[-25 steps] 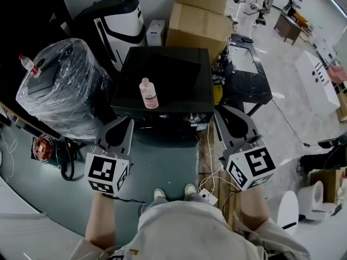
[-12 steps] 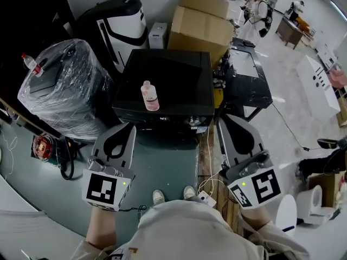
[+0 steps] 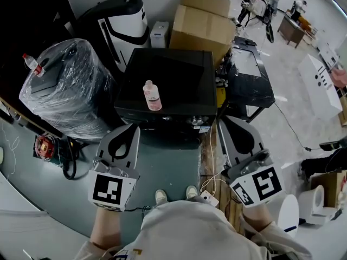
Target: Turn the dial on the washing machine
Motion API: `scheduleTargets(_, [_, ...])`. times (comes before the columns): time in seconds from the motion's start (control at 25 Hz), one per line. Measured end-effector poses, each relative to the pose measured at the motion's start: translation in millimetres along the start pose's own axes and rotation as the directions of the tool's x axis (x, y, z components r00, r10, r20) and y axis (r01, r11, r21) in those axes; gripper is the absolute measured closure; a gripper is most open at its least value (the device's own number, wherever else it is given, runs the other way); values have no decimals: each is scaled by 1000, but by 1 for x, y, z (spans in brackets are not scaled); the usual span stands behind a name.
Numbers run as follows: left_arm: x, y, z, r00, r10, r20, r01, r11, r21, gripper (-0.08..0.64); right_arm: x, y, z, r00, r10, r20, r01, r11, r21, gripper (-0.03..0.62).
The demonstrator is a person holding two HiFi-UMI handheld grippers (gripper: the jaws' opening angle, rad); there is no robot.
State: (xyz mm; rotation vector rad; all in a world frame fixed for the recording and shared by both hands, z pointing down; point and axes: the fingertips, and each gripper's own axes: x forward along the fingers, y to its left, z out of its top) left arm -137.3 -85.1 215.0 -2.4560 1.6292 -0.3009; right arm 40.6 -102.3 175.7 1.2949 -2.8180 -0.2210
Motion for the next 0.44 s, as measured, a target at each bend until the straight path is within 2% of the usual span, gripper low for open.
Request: scheduleTargets(0.44, [5,1,6,1000,-19,20,20,999,-43,540,2,0,1,1000,-2,-17,2,1000,-14,565])
